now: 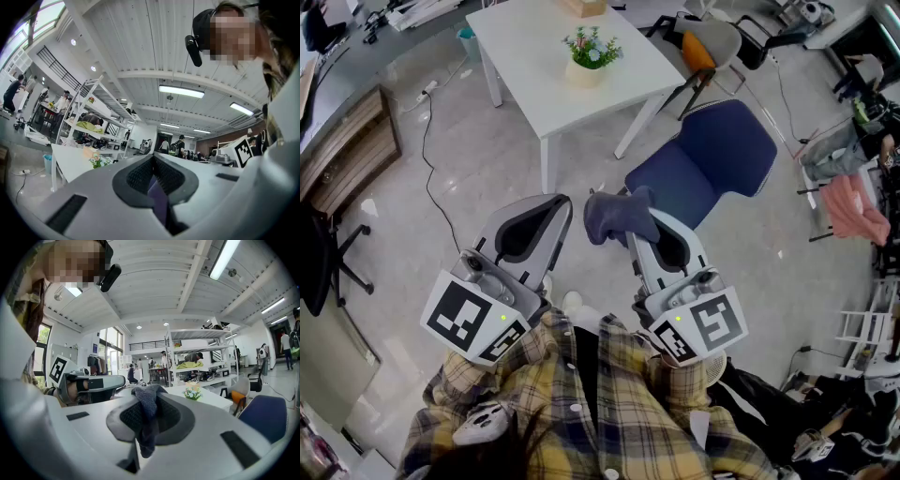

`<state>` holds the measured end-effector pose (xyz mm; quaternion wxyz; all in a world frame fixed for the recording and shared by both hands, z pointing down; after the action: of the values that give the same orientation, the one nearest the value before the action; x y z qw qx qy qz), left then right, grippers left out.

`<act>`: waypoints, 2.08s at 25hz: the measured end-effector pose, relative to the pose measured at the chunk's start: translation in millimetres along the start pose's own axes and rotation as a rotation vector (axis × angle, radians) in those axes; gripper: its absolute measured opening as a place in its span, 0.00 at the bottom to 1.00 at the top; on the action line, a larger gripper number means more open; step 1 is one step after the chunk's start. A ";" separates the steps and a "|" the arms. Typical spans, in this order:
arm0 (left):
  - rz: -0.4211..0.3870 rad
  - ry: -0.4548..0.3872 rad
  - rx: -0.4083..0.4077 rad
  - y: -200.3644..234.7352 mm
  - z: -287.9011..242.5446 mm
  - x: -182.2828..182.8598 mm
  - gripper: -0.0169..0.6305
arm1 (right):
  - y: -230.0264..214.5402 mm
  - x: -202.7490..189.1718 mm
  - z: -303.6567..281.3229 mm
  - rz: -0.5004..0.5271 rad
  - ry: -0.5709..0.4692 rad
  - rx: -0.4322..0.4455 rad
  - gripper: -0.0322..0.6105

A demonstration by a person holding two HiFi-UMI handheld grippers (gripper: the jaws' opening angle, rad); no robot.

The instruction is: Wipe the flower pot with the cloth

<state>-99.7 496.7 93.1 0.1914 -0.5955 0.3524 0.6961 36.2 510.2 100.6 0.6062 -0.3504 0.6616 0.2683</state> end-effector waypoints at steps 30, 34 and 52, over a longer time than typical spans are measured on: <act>0.008 0.016 0.085 -44.6 -22.4 -26.0 0.04 | -42.8 -18.9 59.2 -0.046 0.038 0.025 0.07; 0.002 0.018 0.089 -26.9 -36.3 -25.7 0.04 | -54.7 -19.2 40.0 -0.048 0.041 0.027 0.07; -0.046 -0.007 0.035 133.9 -148.2 20.9 0.04 | -144.2 17.3 -123.8 -0.023 0.020 -0.067 0.07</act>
<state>-93.3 296.2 101.8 0.2190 -0.5974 0.3501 0.6874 73.6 323.3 108.5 0.5906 -0.3806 0.6543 0.2799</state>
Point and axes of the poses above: the fingertips, and each gripper's own axes: z backward along the fingers, y to its left, x out of its top, the point moved 4 cm from there along z, backward along the fingers, and after that the axes turned 6 degrees about x, right-handed, at the moved point
